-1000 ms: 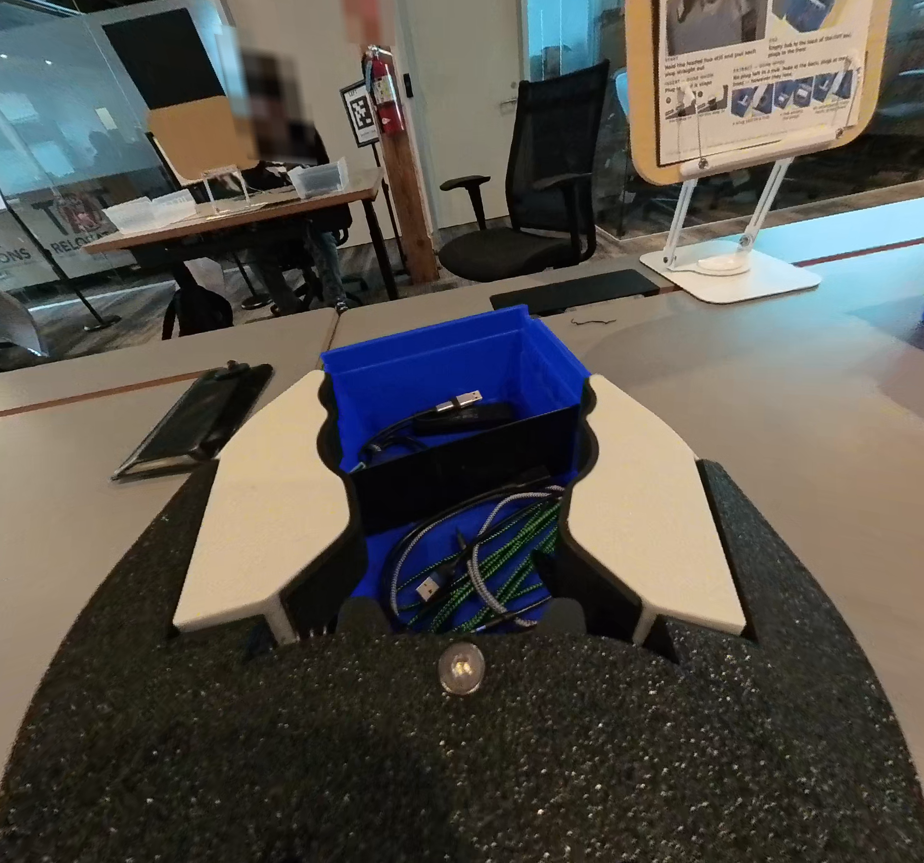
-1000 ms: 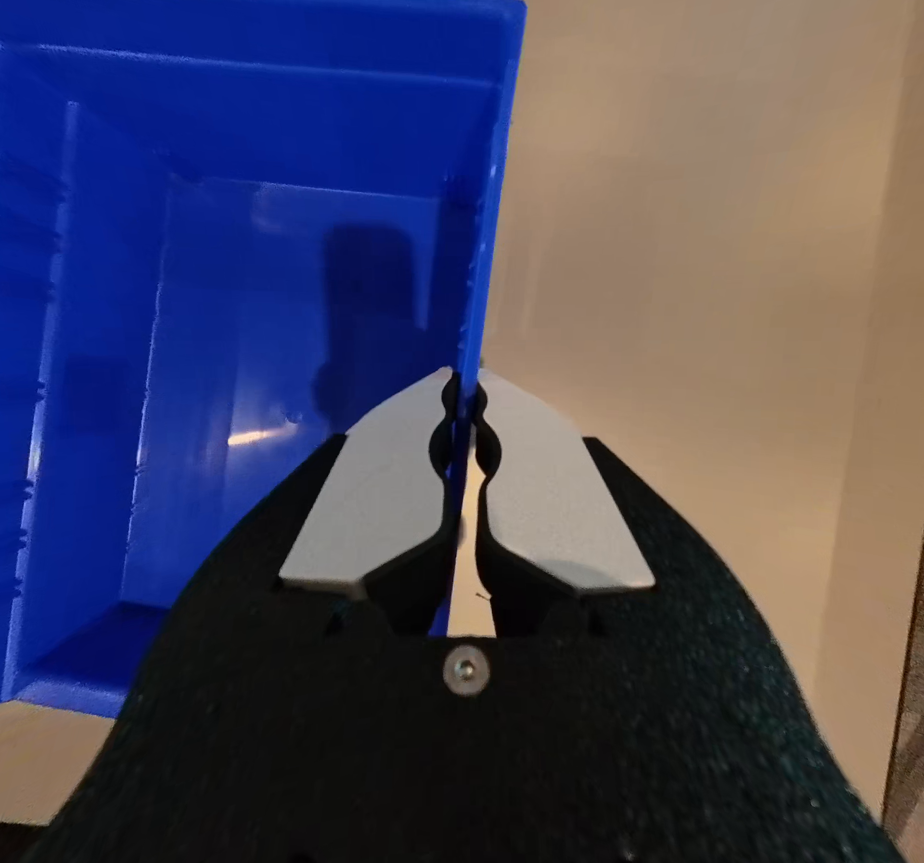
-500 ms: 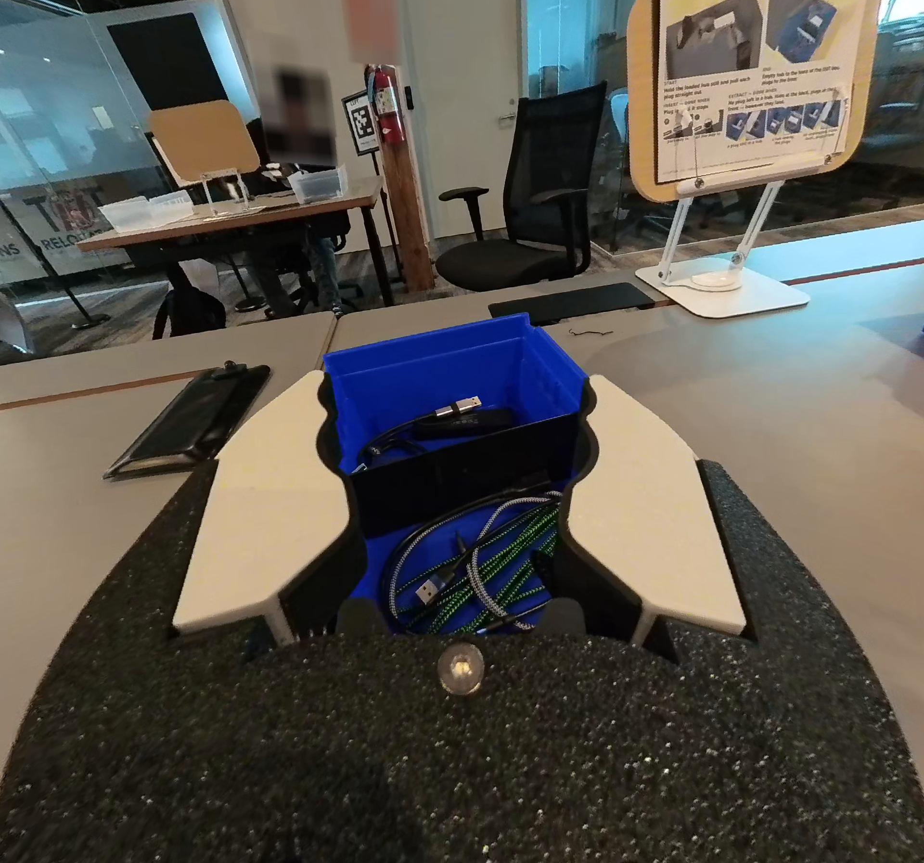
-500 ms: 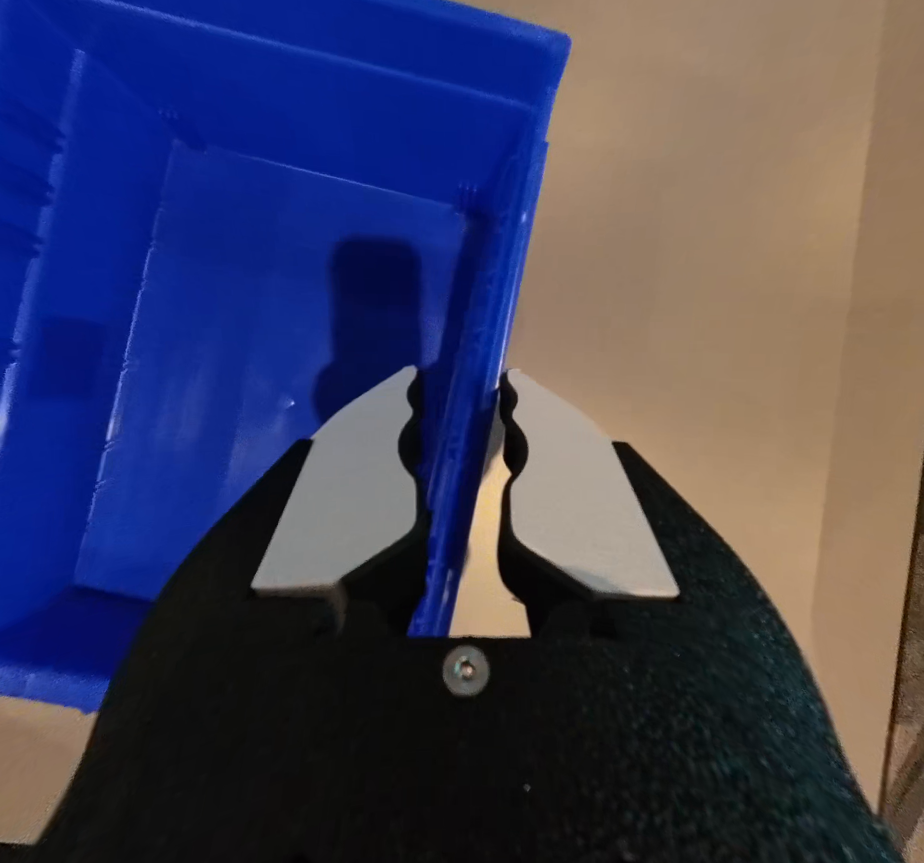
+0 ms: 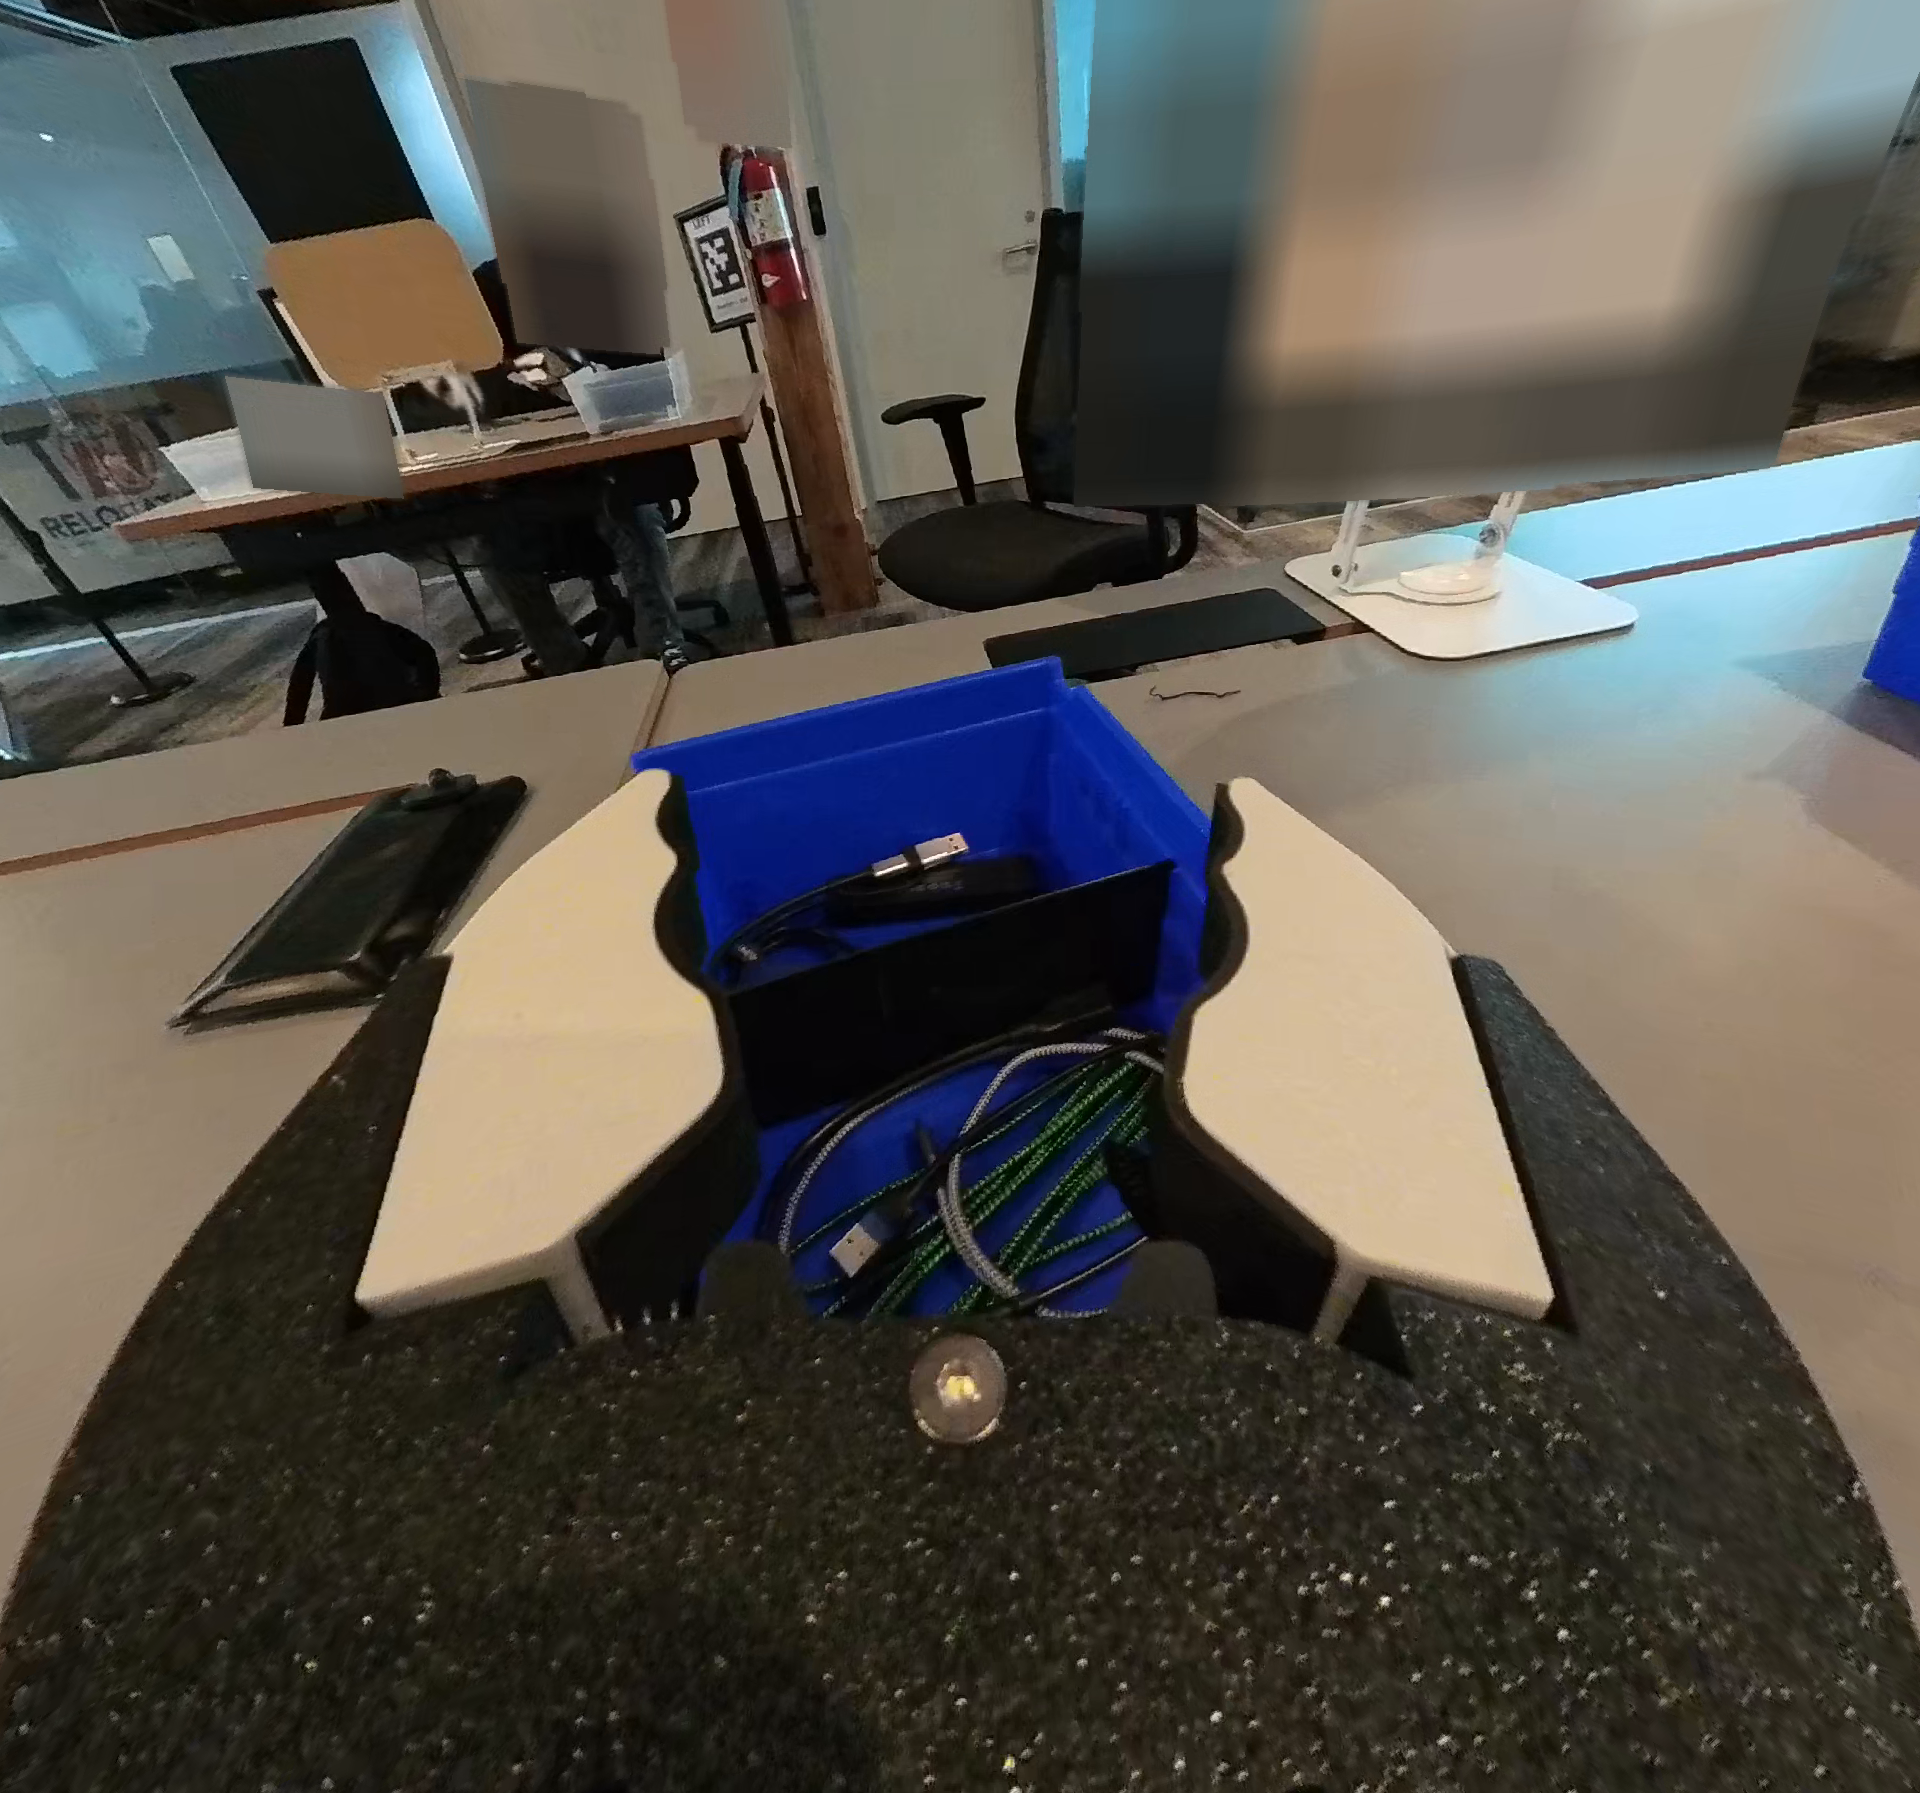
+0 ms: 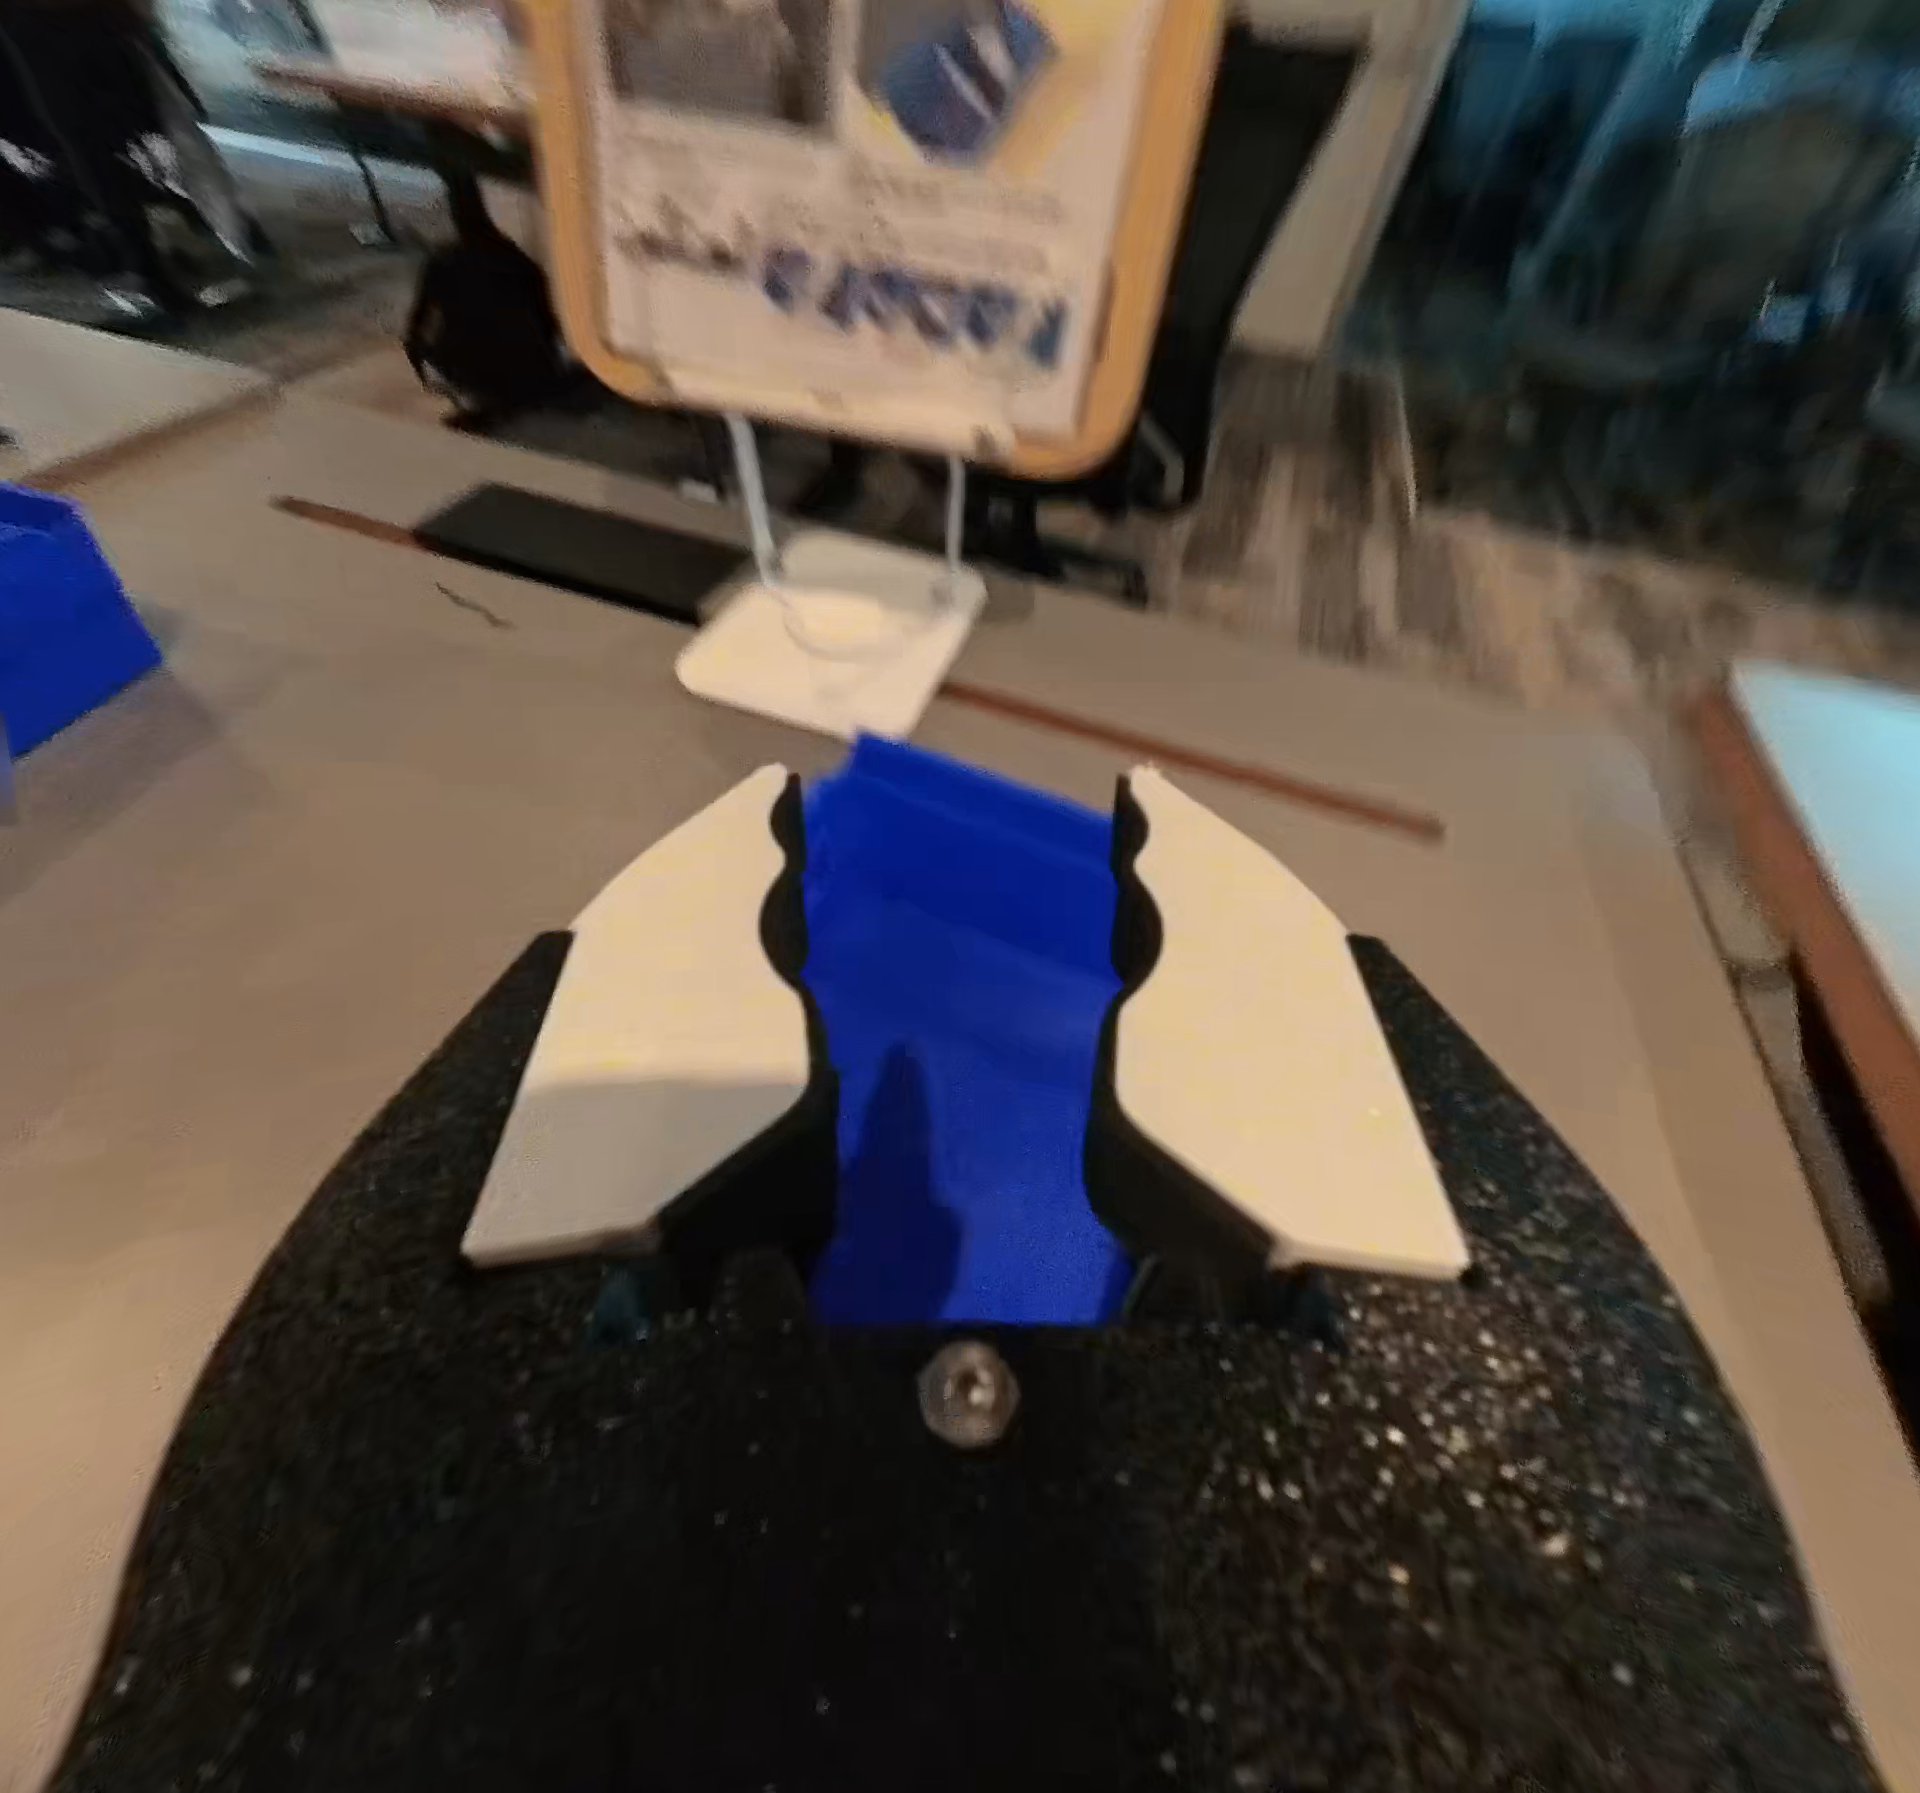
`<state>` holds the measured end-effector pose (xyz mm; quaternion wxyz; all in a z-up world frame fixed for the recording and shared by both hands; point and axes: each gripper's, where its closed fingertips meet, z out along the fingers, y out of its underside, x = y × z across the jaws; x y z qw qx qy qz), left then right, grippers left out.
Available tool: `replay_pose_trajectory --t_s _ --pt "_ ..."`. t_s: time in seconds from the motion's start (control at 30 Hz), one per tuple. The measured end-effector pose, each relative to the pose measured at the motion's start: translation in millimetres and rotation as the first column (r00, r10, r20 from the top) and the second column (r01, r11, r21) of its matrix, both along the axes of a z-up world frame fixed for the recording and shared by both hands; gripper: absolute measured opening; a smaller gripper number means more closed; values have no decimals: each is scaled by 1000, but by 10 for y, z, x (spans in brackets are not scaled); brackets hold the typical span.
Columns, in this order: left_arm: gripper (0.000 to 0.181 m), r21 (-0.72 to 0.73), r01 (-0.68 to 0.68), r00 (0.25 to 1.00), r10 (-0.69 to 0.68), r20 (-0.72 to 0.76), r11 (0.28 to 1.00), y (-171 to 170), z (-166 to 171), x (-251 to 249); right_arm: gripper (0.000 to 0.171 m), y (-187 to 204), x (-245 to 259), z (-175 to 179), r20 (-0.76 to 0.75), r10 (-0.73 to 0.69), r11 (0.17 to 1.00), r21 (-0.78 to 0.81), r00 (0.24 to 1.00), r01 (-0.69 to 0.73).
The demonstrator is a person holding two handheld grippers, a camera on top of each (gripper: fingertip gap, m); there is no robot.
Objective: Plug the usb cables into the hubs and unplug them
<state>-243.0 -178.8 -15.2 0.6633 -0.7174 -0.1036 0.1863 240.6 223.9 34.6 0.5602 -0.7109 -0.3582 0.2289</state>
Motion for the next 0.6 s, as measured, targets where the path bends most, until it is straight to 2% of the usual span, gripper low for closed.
replay_pose_trajectory --t_s 0.1,0.27,0.43,0.6 --pt "94 -4 11 1000 -11 -5 1000 40 -3 38 68 -440 -421 304 -46 117 966 238 992 -103" --pt "97 -13 42 999 -42 3 999 148 -44 114 108 -1118 -1217 376 -109 317 904 336 942 -265" --pt "107 -18 105 994 -105 9 994 323 -62 304 142 -1678 -2001 145 -181 512 846 276 840 -456" --pt "117 14 138 990 -137 -16 990 426 -2 455 146 -2075 -2625 -284 -172 611 784 271 773 -559"
